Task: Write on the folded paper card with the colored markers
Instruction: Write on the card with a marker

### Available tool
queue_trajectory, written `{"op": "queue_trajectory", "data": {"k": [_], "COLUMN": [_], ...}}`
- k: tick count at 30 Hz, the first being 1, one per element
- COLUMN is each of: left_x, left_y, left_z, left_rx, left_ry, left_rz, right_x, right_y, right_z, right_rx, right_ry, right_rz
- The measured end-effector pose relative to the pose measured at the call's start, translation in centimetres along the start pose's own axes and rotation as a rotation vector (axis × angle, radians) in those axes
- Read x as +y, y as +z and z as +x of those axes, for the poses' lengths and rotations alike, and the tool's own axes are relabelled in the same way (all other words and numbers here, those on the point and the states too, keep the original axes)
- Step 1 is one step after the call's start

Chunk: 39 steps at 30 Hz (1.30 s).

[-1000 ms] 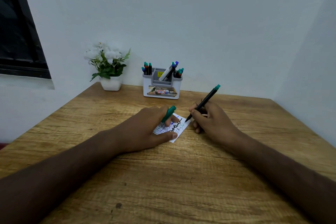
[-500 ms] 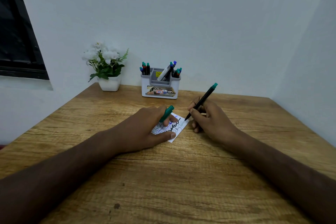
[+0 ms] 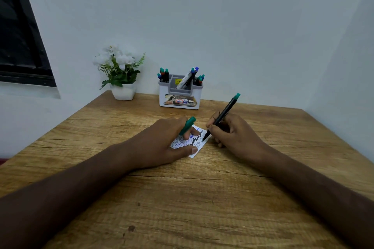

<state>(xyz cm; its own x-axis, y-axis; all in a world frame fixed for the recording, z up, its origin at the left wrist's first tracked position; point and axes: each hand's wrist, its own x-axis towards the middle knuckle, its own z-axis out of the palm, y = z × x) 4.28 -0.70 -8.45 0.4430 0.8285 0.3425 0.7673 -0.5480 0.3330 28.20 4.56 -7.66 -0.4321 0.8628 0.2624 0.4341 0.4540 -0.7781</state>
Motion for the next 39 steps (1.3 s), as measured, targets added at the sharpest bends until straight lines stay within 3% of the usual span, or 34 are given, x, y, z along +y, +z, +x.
{"op": "queue_trajectory", "data": {"k": [5,9,25,32,35,39], "left_x": [-0.1,0.0,0.4,0.3,0.4,0.7], "left_y": [0.0,0.1,-0.1,-0.2,-0.3,-0.5], "left_z": [0.2,0.2,0.1,0.0,-0.1,-0.3], "left_rx": [-0.009,-0.008,-0.013,-0.036,-0.05,-0.074], "left_ry": [-0.005,-0.015,-0.022,-0.036,-0.04,-0.09], "left_rz": [0.002,0.013,0.017,0.019,0.02,-0.031], "right_x": [0.0,0.0,0.0,-0.2,-0.5,-2.0], "right_y": [-0.4,-0.4,-0.6,-0.4,-1.2,-1.3], "right_z": [0.1,0.0,0.1,-0.3,-0.4,-0.9], "right_rx": [0.061,0.018,0.095,0.288,0.349,0.273], "right_ry": [0.072,0.063,0.15,0.089,0.079,0.074], "right_rz": [0.106,0.071,0.13,0.141,0.314,0.706]}}
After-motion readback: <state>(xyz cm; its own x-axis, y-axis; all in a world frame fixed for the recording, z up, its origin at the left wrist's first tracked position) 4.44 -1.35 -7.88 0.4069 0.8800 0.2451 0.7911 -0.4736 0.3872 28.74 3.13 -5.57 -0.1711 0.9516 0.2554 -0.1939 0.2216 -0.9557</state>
